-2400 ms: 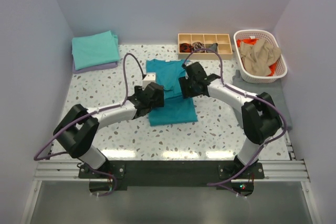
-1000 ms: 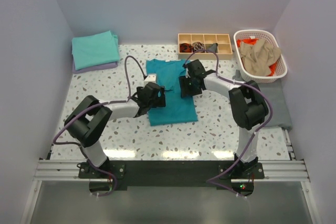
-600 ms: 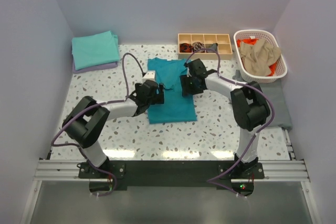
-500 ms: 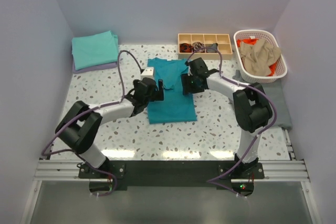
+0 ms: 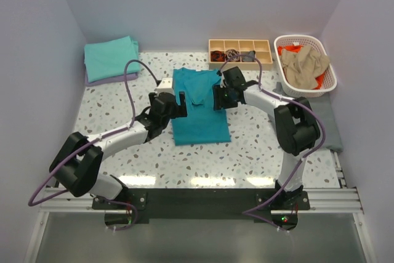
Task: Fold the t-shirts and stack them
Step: Fold the tshirt
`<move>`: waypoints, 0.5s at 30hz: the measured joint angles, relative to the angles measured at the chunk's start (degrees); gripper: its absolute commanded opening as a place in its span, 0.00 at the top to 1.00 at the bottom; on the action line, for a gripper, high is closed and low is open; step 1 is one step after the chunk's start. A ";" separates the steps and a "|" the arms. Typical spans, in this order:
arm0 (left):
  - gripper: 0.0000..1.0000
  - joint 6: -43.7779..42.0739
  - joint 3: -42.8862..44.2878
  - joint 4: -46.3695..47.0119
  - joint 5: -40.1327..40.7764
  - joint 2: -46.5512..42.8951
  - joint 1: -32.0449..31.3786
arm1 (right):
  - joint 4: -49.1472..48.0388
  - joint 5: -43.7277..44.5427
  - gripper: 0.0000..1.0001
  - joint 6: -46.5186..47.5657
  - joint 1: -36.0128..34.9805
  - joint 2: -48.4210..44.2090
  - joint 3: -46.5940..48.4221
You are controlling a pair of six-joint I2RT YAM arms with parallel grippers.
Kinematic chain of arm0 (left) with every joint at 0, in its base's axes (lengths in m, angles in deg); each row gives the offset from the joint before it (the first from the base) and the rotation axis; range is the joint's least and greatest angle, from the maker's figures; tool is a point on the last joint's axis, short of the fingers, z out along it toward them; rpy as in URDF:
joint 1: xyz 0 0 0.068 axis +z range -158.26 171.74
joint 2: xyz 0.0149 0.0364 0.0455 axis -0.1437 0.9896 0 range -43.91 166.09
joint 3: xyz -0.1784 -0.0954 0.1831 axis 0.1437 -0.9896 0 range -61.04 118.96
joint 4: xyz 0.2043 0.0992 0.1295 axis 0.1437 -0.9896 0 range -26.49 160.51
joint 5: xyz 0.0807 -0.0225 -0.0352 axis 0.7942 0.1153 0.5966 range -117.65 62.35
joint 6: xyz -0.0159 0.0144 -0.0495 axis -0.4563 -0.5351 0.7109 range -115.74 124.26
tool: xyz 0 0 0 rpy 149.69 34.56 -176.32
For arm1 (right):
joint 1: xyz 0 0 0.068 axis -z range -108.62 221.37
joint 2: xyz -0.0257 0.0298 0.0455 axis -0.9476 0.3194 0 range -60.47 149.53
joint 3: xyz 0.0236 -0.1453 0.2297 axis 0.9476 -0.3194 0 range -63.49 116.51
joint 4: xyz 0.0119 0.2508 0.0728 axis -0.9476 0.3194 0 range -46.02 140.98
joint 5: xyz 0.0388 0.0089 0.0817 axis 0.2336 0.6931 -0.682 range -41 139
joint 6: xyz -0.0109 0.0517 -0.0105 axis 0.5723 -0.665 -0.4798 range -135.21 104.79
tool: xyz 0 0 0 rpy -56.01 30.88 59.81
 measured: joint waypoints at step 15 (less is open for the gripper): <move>0.08 0.20 -0.35 -0.83 0.07 0.28 0.00 | -0.20 -2.23 0.59 -0.57 0.72 1.88 0.00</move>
